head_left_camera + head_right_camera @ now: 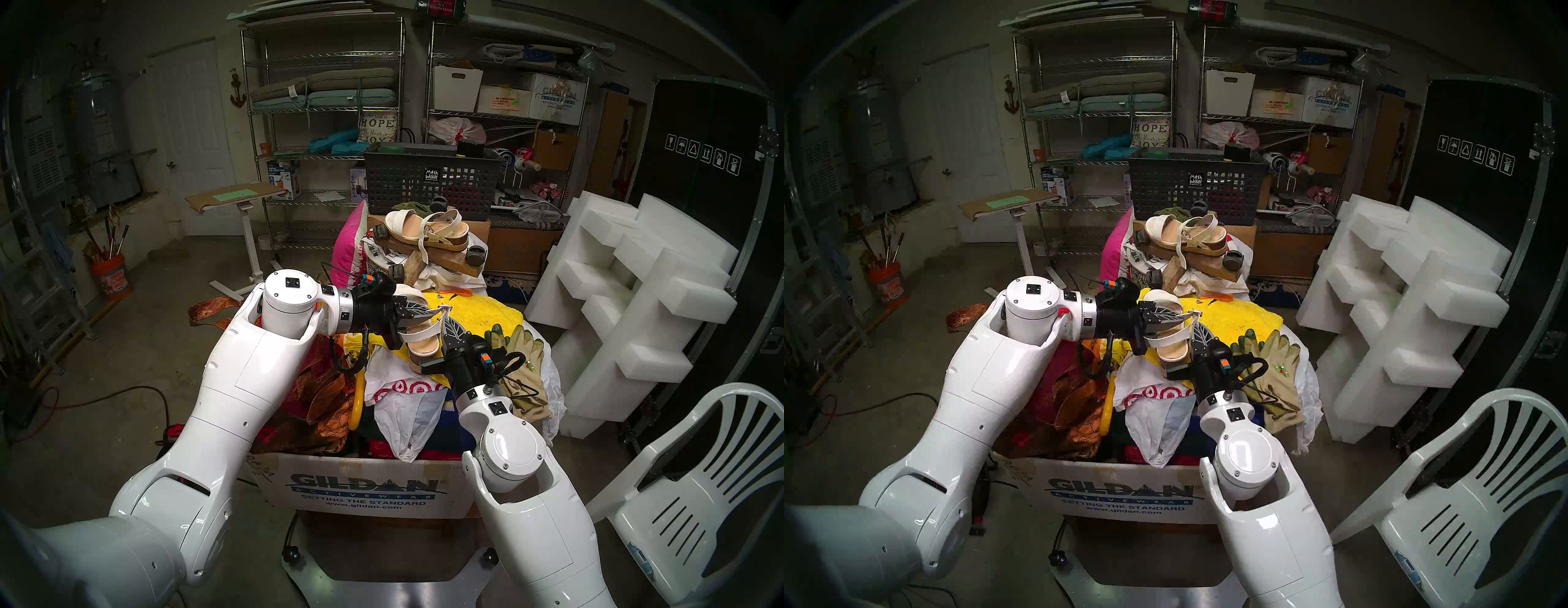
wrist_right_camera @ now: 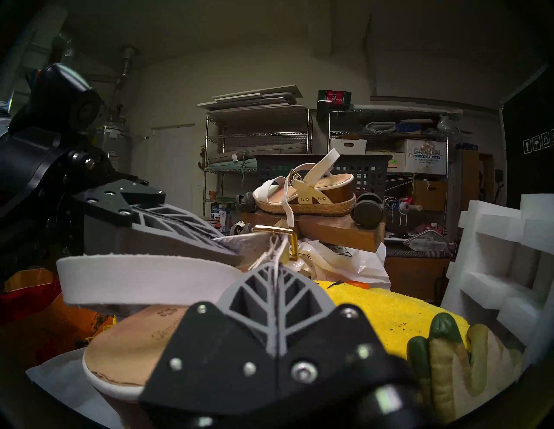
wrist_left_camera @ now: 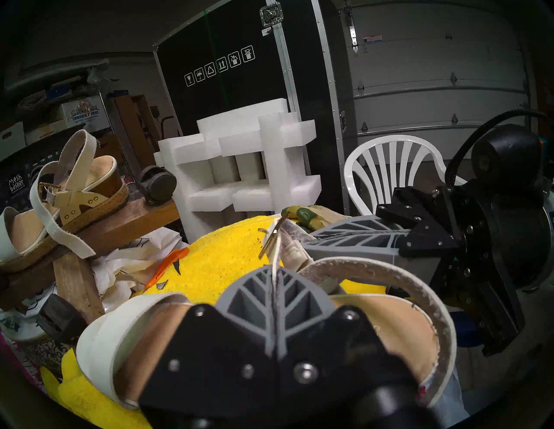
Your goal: Unbuckle a shoe
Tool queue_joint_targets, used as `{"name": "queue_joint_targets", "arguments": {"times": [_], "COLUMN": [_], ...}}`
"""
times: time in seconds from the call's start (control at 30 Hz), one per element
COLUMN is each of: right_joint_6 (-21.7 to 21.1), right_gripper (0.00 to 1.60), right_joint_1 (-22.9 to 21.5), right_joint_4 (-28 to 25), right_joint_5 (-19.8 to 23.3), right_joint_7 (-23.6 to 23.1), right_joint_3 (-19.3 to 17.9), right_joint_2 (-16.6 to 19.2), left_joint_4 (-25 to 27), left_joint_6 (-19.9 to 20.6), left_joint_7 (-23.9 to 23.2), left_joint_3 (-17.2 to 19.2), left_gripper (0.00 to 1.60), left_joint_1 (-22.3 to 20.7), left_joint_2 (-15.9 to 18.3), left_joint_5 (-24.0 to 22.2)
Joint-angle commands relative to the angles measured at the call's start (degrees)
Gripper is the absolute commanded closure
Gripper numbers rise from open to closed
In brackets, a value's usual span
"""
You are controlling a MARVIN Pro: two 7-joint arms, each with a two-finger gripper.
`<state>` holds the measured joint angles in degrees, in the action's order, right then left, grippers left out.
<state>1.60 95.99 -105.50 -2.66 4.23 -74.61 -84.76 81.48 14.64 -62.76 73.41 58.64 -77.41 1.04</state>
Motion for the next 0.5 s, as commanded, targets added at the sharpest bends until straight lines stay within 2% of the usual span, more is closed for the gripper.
{"name": "queue_joint_targets", "arguments": {"times": [0.0,0.47], "right_joint_6": [0.0,-0.7], "right_gripper": [1.6,1.6], "right_joint_1": [-2.3,-3.7], "right_joint_4": [-2.0,-1.6], "right_joint_5": [0.2,0.5], "right_joint_7": [-1.5,-2.7], "right_joint_3": [0.1,-0.5], "right_joint_2": [0.5,1.2], "left_joint_4": [1.4,2.2], "left_joint_6": [0.3,0.9], "left_joint_7": [-0.1,0.5], "left_joint_3": [-0.4,-0.7], "left_gripper": [1.59,1.57], "left_joint_1": [-0.2,0.1], "left_joint_2": [-0.3,-0.4], "left_joint_5": [0.1,0.5]}}
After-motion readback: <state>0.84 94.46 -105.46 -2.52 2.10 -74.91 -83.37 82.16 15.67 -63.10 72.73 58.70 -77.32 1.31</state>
